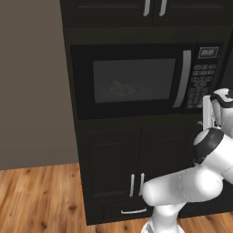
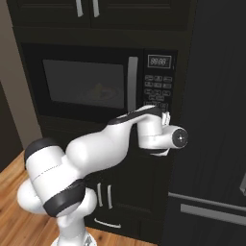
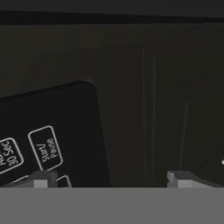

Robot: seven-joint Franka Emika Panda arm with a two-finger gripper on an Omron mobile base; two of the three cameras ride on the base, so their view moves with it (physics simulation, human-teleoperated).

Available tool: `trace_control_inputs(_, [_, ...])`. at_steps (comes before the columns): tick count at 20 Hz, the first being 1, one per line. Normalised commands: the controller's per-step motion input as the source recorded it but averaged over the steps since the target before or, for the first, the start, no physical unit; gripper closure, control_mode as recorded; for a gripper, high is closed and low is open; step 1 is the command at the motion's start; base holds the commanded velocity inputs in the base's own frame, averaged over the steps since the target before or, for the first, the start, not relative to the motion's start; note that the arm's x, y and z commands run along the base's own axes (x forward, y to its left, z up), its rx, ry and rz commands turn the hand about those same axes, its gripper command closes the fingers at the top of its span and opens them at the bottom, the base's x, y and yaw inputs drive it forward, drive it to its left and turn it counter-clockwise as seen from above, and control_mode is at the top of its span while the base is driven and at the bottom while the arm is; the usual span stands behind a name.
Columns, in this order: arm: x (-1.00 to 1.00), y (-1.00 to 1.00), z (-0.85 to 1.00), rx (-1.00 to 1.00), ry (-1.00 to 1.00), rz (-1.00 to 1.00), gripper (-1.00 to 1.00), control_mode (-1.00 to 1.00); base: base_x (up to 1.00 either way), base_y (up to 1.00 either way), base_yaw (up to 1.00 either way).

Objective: Pick the corn from the counter and place it in the microwave. Then turn on the microwave.

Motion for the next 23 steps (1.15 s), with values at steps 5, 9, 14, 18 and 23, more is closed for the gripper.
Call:
trace_control_inputs(5, [0.13, -0.13, -0.01, 0.02, 0.0, 0.0, -1.0, -1.0, 0.0, 0.0, 0.0])
trace_control_inputs(9, [0.11, -0.14, 0.0, 0.02, 0.0, 0.0, -1.0, -1.0, 0.0, 0.0, 0.0])
trace_control_inputs(14, [0.05, -0.09, -0.09, 0.02, 0.0, 0.0, -1.0, -1.0, 0.0, 0.0, 0.0])
trace_control_inputs(18, [0.01, -0.06, -0.15, 0.02, 0.0, 0.0, -1.0, -1.0, 0.0, 0.0, 0.0])
trace_control_inputs(23, [0.07, -0.02, -0.13, 0.02, 0.0, 0.0, -1.0, -1.0, 0.0, 0.0, 0.0])
